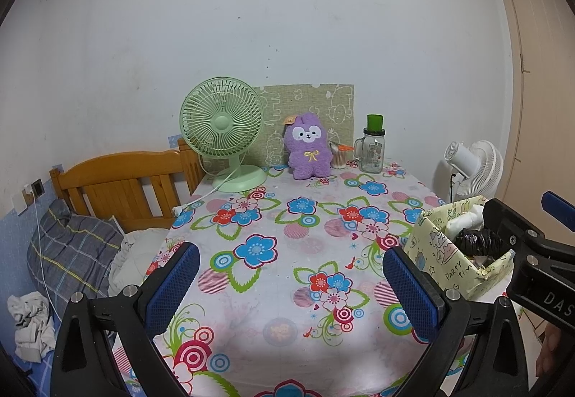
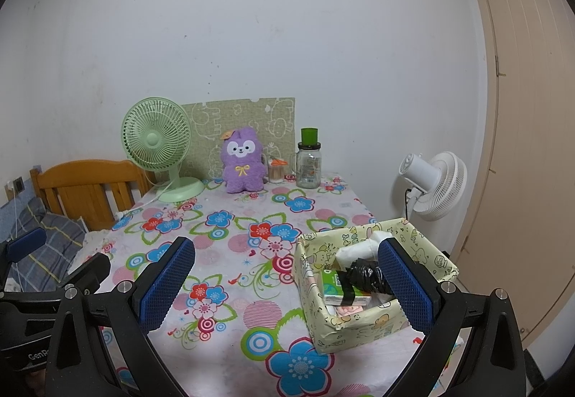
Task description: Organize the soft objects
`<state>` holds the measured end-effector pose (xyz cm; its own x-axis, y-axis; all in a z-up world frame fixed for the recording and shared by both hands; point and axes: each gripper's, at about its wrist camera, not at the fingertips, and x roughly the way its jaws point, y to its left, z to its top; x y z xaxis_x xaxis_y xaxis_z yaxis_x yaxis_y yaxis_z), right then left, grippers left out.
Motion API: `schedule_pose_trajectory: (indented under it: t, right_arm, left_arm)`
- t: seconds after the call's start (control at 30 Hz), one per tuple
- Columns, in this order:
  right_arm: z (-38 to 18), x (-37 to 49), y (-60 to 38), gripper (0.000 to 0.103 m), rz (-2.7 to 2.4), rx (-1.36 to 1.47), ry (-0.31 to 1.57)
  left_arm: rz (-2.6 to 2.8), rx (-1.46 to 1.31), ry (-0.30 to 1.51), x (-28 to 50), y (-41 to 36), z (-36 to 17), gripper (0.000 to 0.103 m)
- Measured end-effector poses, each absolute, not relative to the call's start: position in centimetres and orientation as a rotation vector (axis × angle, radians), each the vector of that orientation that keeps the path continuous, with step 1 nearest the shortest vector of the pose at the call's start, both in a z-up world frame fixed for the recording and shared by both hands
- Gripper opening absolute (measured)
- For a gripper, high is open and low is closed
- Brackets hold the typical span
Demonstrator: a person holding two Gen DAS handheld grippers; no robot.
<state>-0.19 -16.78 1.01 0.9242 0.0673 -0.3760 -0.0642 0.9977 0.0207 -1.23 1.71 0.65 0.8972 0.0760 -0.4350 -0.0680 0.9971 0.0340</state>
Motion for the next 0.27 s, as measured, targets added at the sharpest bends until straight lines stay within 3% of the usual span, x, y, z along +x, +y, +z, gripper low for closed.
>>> schedule_pose_trajectory:
  t: [0.27]
  right_arm:
    - [0.96, -0.27, -16.87, 0.103, 0.067, 0.007, 0.387]
  left_arm:
    - [0.074, 0.017, 0.451, -1.24, 1.76, 0.65, 0.103]
